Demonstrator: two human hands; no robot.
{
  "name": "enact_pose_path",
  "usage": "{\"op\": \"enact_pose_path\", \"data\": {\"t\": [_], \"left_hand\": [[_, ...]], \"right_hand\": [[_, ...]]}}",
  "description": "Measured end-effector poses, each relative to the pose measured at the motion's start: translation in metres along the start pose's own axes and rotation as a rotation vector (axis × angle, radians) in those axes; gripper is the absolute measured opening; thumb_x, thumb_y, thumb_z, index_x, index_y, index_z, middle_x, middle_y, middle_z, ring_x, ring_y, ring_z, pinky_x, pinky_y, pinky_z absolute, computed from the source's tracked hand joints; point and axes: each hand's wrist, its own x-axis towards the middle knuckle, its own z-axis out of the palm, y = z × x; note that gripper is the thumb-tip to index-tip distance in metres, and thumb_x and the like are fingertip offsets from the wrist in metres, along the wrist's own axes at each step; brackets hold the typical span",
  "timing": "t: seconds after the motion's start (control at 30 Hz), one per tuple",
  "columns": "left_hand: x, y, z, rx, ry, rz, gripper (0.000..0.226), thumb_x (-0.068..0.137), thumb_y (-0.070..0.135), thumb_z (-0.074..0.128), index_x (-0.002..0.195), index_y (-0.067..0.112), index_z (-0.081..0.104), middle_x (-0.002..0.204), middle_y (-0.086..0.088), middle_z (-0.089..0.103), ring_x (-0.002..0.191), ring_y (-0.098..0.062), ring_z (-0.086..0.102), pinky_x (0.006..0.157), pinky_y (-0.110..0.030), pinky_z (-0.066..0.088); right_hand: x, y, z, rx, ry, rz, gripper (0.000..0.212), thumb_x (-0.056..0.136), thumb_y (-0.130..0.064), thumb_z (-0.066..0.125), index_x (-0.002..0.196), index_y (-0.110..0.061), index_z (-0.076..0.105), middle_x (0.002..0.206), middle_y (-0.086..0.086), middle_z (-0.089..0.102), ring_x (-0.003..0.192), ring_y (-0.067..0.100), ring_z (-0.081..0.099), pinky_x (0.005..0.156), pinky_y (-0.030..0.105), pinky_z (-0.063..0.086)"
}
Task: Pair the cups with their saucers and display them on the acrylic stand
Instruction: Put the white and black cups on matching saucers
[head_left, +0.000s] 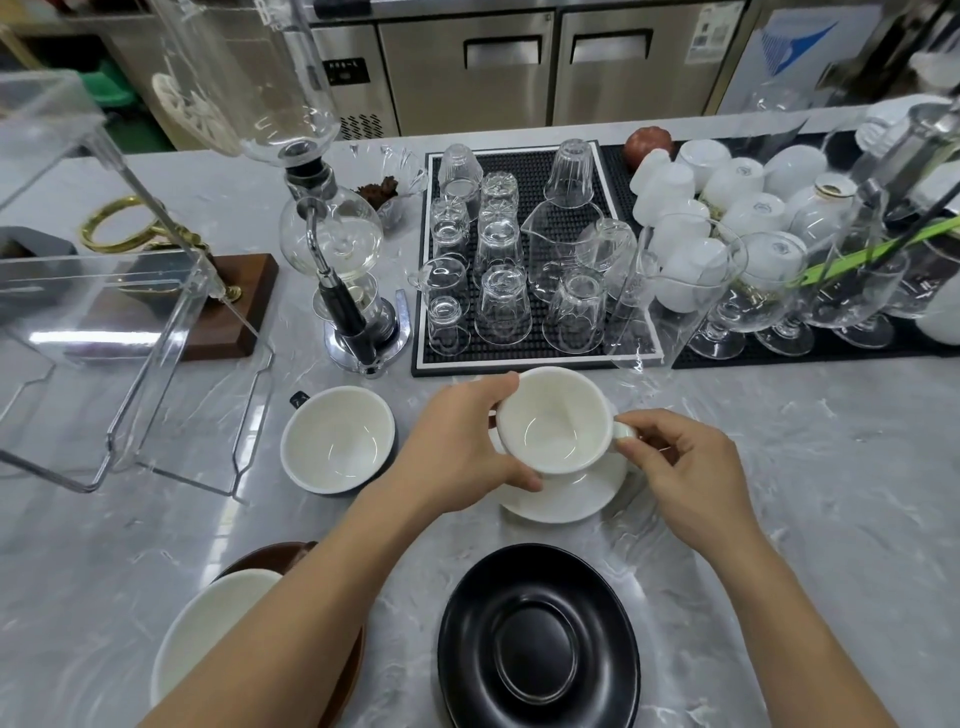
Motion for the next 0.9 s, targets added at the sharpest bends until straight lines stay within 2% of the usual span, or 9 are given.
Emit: {"op": "enact_pose_path", "data": {"t": [0.07, 0.13, 0.27, 0.37, 0.47, 0.53, 0.67, 0.73, 0.9], "left_hand": [[0.002, 0.001, 0.000, 0.041, -0.003, 0.001, 0.099, 0.044, 0.020, 0.102, 0.133, 0.008, 0.062, 0.115, 0.004, 0.068, 0.108, -0.015, 0.065, 0.098, -0.032, 0.055], [0.001, 0.001, 0.000, 0.046, -0.014, -0.011, 0.109, 0.046, 0.021, 0.102, 0.143, 0.011, 0.055, 0.129, 0.001, 0.066, 0.116, -0.016, 0.064, 0.103, -0.033, 0.053], [-0.007, 0.000, 0.001, 0.016, -0.005, 0.005, 0.111, 0.053, 0.024, 0.100, 0.151, 0.018, 0.047, 0.138, 0.002, 0.062, 0.123, -0.013, 0.060, 0.104, -0.025, 0.047], [-0.015, 0.000, 0.001, -0.010, 0.000, 0.034, 0.106, 0.060, 0.028, 0.095, 0.152, 0.021, 0.044, 0.142, 0.002, 0.060, 0.126, -0.014, 0.059, 0.109, -0.036, 0.049], [-0.028, 0.000, -0.003, -0.030, 0.021, 0.069, 0.104, 0.065, 0.035, 0.089, 0.155, 0.019, 0.039, 0.148, 0.003, 0.055, 0.130, -0.014, 0.056, 0.111, -0.038, 0.048], [-0.040, 0.000, -0.008, -0.055, 0.067, 0.096, 0.100, 0.066, 0.043, 0.084, 0.154, 0.021, 0.041, 0.147, 0.006, 0.055, 0.129, -0.010, 0.056, 0.111, -0.036, 0.048], [-0.065, 0.001, -0.022, -0.100, 0.181, 0.134, 0.094, 0.066, 0.055, 0.078, 0.149, 0.022, 0.049, 0.141, 0.007, 0.060, 0.126, -0.003, 0.058, 0.109, -0.028, 0.049], [-0.075, 0.002, -0.031, -0.123, 0.218, 0.140, 0.091, 0.068, 0.051, 0.081, 0.148, 0.019, 0.051, 0.140, 0.004, 0.062, 0.126, -0.002, 0.058, 0.108, -0.025, 0.049], [-0.097, -0.008, -0.063, -0.117, 0.297, 0.112, 0.076, 0.077, 0.021, 0.088, 0.144, 0.016, 0.055, 0.136, 0.006, 0.064, 0.125, 0.000, 0.057, 0.106, -0.019, 0.047]], "right_hand": [[0.001, 0.001, -0.001, 0.004, -0.009, 0.005, 0.037, 0.085, -0.006, 0.074, 0.086, -0.043, 0.071, 0.084, -0.019, 0.073, 0.073, 0.002, 0.064, 0.069, 0.008, 0.048], [0.000, 0.000, -0.002, -0.001, -0.010, 0.000, 0.035, 0.086, -0.007, 0.073, 0.087, -0.042, 0.071, 0.084, -0.018, 0.073, 0.072, 0.004, 0.064, 0.068, 0.009, 0.048], [-0.008, 0.001, 0.007, -0.012, 0.026, 0.001, 0.026, 0.091, -0.014, 0.069, 0.092, -0.040, 0.069, 0.084, -0.013, 0.072, 0.073, 0.007, 0.064, 0.064, 0.009, 0.048], [-0.016, 0.001, 0.014, -0.042, 0.093, -0.017, 0.025, 0.092, -0.015, 0.068, 0.106, -0.036, 0.065, 0.097, -0.009, 0.070, 0.073, 0.006, 0.063, 0.063, 0.007, 0.047], [-0.025, -0.001, 0.013, -0.019, 0.169, 0.018, 0.034, 0.091, -0.016, 0.070, 0.123, -0.026, 0.063, 0.108, 0.004, 0.066, 0.071, 0.010, 0.065, 0.061, 0.006, 0.048], [-0.031, -0.007, 0.010, 0.002, 0.208, 0.023, 0.036, 0.091, -0.014, 0.069, 0.124, -0.027, 0.061, 0.110, 0.008, 0.066, 0.073, 0.015, 0.067, 0.062, 0.009, 0.049], [-0.044, -0.027, 0.011, 0.047, 0.264, -0.040, 0.034, 0.091, -0.010, 0.068, 0.116, -0.031, 0.060, 0.115, 0.003, 0.064, 0.076, 0.008, 0.064, 0.063, 0.007, 0.049], [-0.049, -0.040, 0.016, 0.078, 0.262, -0.073, 0.035, 0.090, -0.009, 0.068, 0.112, -0.035, 0.060, 0.114, 0.001, 0.065, 0.079, 0.008, 0.064, 0.064, 0.007, 0.049], [-0.059, -0.071, 0.039, 0.113, 0.175, -0.133, 0.046, 0.087, -0.007, 0.071, 0.108, -0.047, 0.059, 0.107, -0.004, 0.068, 0.081, 0.012, 0.066, 0.066, 0.007, 0.048]]}}
